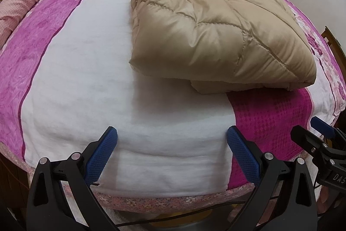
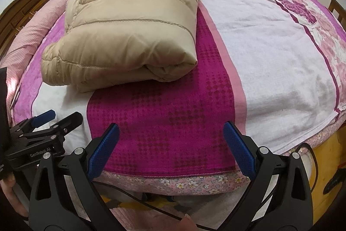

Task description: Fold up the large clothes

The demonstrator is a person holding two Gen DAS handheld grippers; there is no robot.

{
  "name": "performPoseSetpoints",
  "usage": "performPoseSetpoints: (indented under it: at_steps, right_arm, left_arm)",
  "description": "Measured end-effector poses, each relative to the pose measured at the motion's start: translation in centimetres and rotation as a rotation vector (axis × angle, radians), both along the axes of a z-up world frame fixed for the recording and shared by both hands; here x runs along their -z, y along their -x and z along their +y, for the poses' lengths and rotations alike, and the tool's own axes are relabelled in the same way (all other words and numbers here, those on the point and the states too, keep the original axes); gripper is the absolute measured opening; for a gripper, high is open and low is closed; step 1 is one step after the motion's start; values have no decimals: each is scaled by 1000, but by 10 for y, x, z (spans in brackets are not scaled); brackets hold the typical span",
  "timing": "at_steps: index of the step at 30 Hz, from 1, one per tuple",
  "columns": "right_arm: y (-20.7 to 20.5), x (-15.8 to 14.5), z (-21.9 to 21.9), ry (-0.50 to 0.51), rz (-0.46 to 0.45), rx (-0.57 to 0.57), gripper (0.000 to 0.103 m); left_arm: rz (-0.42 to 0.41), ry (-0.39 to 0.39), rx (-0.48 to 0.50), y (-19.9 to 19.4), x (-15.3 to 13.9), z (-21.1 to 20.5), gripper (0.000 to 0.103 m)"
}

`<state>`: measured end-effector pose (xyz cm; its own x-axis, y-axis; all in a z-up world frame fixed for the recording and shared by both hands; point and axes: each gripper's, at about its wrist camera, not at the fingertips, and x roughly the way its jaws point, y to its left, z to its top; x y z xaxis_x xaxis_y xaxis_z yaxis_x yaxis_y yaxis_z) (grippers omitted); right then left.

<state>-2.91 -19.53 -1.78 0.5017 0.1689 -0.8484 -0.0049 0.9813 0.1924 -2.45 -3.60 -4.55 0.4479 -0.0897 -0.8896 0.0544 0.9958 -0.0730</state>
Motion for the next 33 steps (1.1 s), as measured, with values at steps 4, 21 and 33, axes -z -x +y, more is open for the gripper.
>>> performPoseSetpoints:
  at_steps: [4,21,33]
  right_arm:
    - [1,0,-1,-2,-1,2,96]
    - [1,0,-1,-3,-2,2,96]
    - [2,0,0,-4,-2,0,96]
  left_arm:
    - [2,-2,2,2,0,0,97]
    - [5,-2,0,2,1,-2,96]
    - [5,2,1,4,0,-2,96]
